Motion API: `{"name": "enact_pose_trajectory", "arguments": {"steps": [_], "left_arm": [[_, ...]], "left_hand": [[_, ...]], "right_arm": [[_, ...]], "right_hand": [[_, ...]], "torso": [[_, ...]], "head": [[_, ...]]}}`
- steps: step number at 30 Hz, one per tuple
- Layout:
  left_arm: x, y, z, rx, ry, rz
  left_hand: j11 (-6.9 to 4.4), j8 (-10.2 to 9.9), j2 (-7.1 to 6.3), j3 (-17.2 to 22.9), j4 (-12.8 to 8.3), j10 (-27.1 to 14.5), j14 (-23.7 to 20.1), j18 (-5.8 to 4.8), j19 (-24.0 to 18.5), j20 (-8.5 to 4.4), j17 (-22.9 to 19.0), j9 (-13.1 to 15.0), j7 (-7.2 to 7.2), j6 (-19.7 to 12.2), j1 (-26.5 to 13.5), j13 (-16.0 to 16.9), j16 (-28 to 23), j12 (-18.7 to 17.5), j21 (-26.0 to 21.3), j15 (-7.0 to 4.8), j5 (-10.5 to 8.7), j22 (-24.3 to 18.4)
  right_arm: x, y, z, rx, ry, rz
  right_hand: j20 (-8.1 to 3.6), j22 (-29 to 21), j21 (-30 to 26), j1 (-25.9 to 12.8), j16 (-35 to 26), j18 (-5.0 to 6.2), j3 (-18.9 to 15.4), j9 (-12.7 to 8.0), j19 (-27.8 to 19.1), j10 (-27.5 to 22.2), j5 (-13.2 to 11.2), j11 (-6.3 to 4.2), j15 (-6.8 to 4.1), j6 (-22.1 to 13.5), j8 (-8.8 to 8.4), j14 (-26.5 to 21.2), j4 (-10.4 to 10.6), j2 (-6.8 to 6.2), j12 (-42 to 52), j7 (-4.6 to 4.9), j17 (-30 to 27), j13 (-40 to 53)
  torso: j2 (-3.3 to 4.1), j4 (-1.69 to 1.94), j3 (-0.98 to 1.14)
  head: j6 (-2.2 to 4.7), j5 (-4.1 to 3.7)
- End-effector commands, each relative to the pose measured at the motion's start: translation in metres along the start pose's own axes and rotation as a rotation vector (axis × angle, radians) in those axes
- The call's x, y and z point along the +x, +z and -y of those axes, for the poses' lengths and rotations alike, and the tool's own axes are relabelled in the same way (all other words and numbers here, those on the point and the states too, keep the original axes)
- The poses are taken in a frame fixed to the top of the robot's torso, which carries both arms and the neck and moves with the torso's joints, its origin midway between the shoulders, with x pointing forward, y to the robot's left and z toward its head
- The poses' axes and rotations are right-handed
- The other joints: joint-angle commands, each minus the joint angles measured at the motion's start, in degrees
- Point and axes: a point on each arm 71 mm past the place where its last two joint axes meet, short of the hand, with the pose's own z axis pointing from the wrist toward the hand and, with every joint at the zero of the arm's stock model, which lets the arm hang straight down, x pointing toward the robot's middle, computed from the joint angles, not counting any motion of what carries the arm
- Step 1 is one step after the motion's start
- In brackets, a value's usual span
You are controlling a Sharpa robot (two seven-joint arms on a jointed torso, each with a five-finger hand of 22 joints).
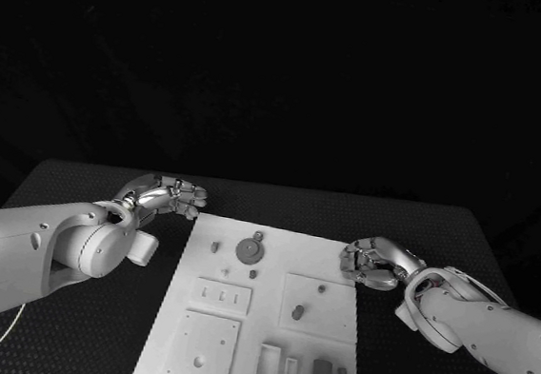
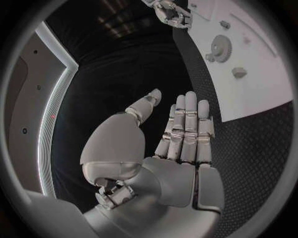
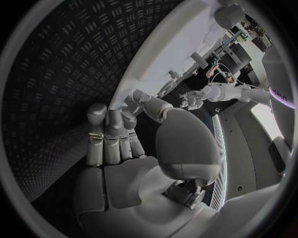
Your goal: Assemble the parts on the task board
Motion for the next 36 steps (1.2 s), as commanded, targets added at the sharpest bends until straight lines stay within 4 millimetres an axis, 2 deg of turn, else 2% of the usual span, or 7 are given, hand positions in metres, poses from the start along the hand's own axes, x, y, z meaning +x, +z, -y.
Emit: {"name": "enact_pose_trajectory", "arguments": {"steps": [1,10,18,36], "left_arm": [[0.0021,0.0002,0.0013,0.01,-0.003,-0.019],[0.002,0.0002,0.0012,0.009,-0.002,-0.02],[0.0021,0.0001,0.0011,0.009,-0.003,-0.021],[0.0017,-0.0004,0.001,0.007,0.004,-0.029]], "left_hand": [[0.09,-0.29,0.16,0.39,-0.05,0.5,-0.2,1.06,-0.21,-0.03,0.09,0.08,0.31,0.17,-0.49,0.05,-0.28,-0.36,0.28,0.24,-0.19,0.09],[0.09,-0.3,0.17,0.39,-0.05,0.5,-0.21,1.05,-0.22,-0.03,0.1,0.09,0.31,0.17,-0.5,0.06,-0.29,-0.38,0.28,0.25,-0.2,0.1],[0.09,-0.3,0.17,0.4,-0.06,0.51,-0.21,1.05,-0.23,-0.03,0.11,0.1,0.31,0.17,-0.5,0.07,-0.3,-0.41,0.27,0.25,-0.2,0.1],[-0.01,-0.17,0.3,0.44,-0.04,0.8,-0.23,1.04,-0.26,-0.02,0.15,0.2,0.21,0.44,-0.51,0.17,-0.33,-0.36,0.28,0.26,-0.19,0.12]], "right_arm": [[0.0014,0.0,-0.0002,-0.004,-0.007,-0.004],[0.0016,0.0006,-0.0015,-0.005,-0.015,0.004],[0.0017,0.0011,-0.0013,0.002,-0.023,0.009],[0.0046,0.0018,-0.0072,0.004,-0.032,0.03]], "right_hand": [[-0.18,1.02,0.4,-0.3,0.0,3.06,0.32,0.08,0.15,-5.37,-0.32,-0.98,-0.62,6.27,0.41,0.03,-0.08,0.37,0.38,-0.86,0.08,-0.09],[-0.32,0.97,0.6,-0.58,0.07,3.06,0.67,0.28,0.37,-5.11,-0.32,-1.24,-0.86,6.93,0.85,0.23,0.04,0.56,0.46,-1.14,0.1,-0.2],[-0.49,0.89,0.97,-0.86,0.19,3.06,1.69,1.31,0.85,-4.24,-0.32,-2.15,-1.68,9.39,2.55,0.8,0.13,1.81,0.59,-2.15,0.07,-0.51],[-0.63,0.74,1.39,-1.56,0.25,3.06,2.51,2.91,1.65,-2.83,-0.33,-3.03,-2.46,11.17,4.58,1.69,-1.0,2.53,0.77,-3.07,-0.07,-0.74]], "torso": [[0.0,-0.02,0.01],[-0.01,0.0,-0.01],[-0.02,0.04,-0.03],[-0.04,0.06,-0.04]], "head": [[-0.01,0.0],[-0.05,-0.1],[-0.1,-0.21],[-0.33,-0.17]]}}
